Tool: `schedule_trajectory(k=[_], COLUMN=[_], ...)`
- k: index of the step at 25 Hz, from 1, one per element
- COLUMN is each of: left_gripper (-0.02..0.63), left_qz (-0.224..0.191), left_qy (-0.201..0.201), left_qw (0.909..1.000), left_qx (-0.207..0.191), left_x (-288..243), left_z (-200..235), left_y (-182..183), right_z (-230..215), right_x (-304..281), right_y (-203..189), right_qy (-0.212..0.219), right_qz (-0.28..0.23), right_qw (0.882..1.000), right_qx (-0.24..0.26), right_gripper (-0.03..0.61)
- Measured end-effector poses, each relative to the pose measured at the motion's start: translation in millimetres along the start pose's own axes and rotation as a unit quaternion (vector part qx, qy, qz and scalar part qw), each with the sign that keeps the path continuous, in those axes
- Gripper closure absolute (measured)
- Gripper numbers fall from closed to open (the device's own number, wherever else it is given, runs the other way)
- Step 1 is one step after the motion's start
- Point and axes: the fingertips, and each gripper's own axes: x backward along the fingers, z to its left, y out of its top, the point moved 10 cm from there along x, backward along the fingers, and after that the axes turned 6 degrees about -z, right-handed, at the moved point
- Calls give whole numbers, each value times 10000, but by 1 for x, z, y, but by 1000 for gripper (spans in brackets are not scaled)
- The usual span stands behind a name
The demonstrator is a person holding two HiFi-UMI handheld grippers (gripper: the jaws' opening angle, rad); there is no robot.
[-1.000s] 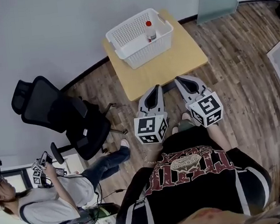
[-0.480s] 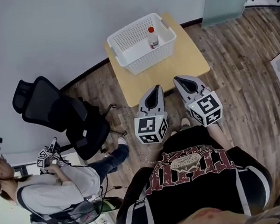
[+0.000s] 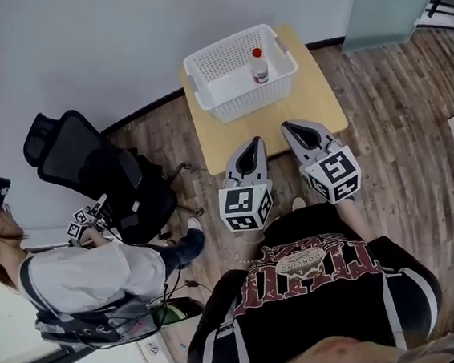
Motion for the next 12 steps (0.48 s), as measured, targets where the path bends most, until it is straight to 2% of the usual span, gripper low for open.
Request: schedule_trajectory(k=[5,12], left_gripper=[581,581], left_qz=[-93,-90], left_qy=[181,308], left_qw=[9998,9995], left_qx=[-15,60], left_x=[-5,-18], left_z=[-14,-12], left_y=[-2,-8], right_z=[-12,-28], right_x=[9,0], right_y=[-1,-7], right_qy=[157,226], right_qz=[-23,26], right_qw=[9999,9997], right_qx=[26,11], right_gripper=[561,561])
